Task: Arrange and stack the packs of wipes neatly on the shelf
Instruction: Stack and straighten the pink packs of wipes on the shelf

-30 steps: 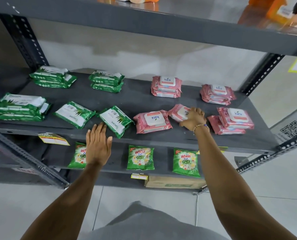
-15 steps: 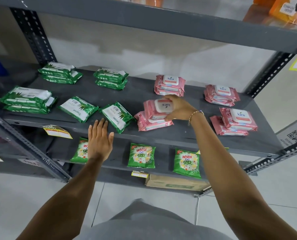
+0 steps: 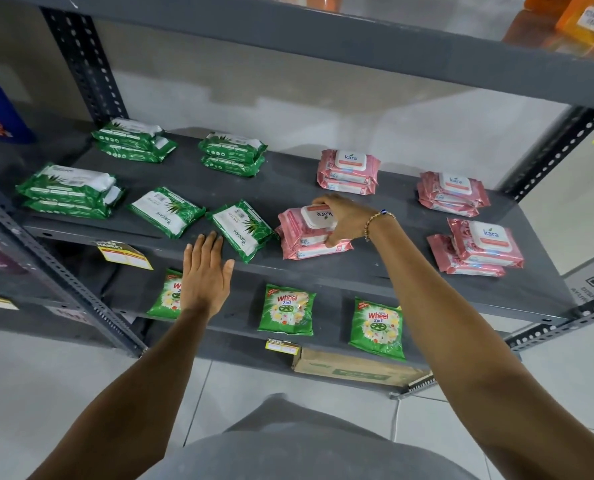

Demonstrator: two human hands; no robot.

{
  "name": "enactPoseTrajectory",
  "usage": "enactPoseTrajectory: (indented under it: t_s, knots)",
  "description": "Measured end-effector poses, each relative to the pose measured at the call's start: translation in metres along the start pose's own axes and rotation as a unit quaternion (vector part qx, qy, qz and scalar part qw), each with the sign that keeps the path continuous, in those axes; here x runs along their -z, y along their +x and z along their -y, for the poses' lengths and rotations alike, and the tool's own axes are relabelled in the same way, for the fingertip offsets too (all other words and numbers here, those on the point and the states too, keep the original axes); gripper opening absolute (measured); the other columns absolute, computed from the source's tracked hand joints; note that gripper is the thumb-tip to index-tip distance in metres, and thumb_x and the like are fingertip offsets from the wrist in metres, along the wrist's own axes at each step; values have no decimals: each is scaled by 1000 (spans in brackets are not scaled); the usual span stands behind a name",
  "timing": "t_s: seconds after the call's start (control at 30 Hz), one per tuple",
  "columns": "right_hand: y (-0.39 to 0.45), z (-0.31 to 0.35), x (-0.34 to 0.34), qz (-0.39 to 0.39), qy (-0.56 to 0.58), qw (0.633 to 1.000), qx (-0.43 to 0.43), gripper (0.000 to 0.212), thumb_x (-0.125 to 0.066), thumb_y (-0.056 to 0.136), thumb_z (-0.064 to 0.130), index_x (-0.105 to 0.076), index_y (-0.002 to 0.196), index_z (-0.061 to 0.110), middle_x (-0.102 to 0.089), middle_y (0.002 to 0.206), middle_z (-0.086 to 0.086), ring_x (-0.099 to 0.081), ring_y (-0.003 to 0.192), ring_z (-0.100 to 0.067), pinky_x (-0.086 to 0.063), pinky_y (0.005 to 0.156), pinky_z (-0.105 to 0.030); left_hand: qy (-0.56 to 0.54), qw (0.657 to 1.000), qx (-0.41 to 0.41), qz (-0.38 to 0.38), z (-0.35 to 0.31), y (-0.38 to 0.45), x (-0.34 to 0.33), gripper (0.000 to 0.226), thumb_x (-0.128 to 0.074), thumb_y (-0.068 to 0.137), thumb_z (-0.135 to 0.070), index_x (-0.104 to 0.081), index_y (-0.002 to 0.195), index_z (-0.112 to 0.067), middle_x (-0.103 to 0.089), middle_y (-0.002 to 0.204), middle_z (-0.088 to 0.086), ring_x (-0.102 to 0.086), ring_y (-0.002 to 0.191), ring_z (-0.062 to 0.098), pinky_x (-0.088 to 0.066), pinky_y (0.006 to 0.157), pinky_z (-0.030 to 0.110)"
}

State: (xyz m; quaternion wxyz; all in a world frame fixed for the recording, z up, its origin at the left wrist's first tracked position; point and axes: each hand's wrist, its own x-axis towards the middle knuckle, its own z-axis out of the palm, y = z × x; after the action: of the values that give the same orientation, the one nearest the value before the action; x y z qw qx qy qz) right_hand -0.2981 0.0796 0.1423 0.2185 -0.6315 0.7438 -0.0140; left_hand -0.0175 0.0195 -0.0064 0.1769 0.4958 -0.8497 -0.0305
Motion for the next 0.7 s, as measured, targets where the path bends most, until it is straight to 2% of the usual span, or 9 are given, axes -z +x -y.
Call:
enactPoseTrajectory:
  t_s: [0.13,0.23,0.3,0.37,0.43,0.5,0.6,0.67,0.7]
  knots:
    - [-1,-1,3,20,-5,1000,3,91,-81,70,20,-27,144,21,-36,145,-4,-36,133,-24,-34,110,-40,-2,1000,-9,-1,1,1,0,63,-18,98,-40,-41,141,1,-42,148,18,-32,140,35,-19,117,49]
    - [-5,0,14,44,49,998,1,88,-73,77,41,-23,148,24,-29,153,0,-31,139,-22,-29,114,-37,0,1000,-22,-11,5,1,-2,61,-21,99,-39,-42,140,1,-43,146,18,-33,139,35,-19,117,49]
    - [-5,3,20,4,116,993,-4,75,-61,85,49,-28,147,23,-30,155,2,-30,140,-20,-28,109,-29,0,999,-31,-19,7,1,-3,60,-23,99,-38,-44,139,1,-44,145,19,-35,138,36,-21,117,49]
    - [-2,5,21,-69,151,986,-29,58,-53,92,44,-38,142,19,-38,150,0,-36,136,-19,-29,102,-24,0,999,-38,-25,10,0,-5,59,-24,99,-39,-44,138,1,-45,145,19,-35,137,36,-21,116,49]
    - [2,7,20,-105,168,979,-40,43,-50,95,38,-50,132,18,-48,142,-1,-43,131,-18,-32,98,-23,-4,999,-43,-27,14,2,-7,60,-22,100,-40,-43,139,0,-44,145,18,-35,137,36,-21,116,49]
    - [6,9,16,-83,196,976,-41,37,-50,94,39,-58,124,20,-56,131,3,-48,123,-13,-35,95,-23,-7,998,-55,-32,16,2,-9,59,-23,100,-40,-44,138,0,-45,144,17,-36,136,36,-23,116,48]
    - [5,21,15,8,178,982,-67,46,-55,84,57,-62,118,27,-59,121,9,-53,113,-11,-40,99,-27,-64,995,-48,-67,16,3,-9,53,-31,99,-38,-50,130,0,-52,134,18,-43,128,35,-29,111,49]
    - [19,11,14,63,120,986,-99,57,-55,72,72,-60,114,35,-62,119,12,-59,111,-15,-47,96,-33,-186,974,25,-130,5,5,3,50,-30,98,-39,-56,112,1,-58,112,19,-51,107,31,-39,96,44]
    - [39,-5,10,84,106,985,-111,64,-54,65,78,-57,116,39,-62,121,12,-61,110,-16,-50,91,-34,-250,949,66,-179,-5,5,13,47,-29,98,-38,-58,98,0,-58,97,18,-51,93,29,-40,84,39]
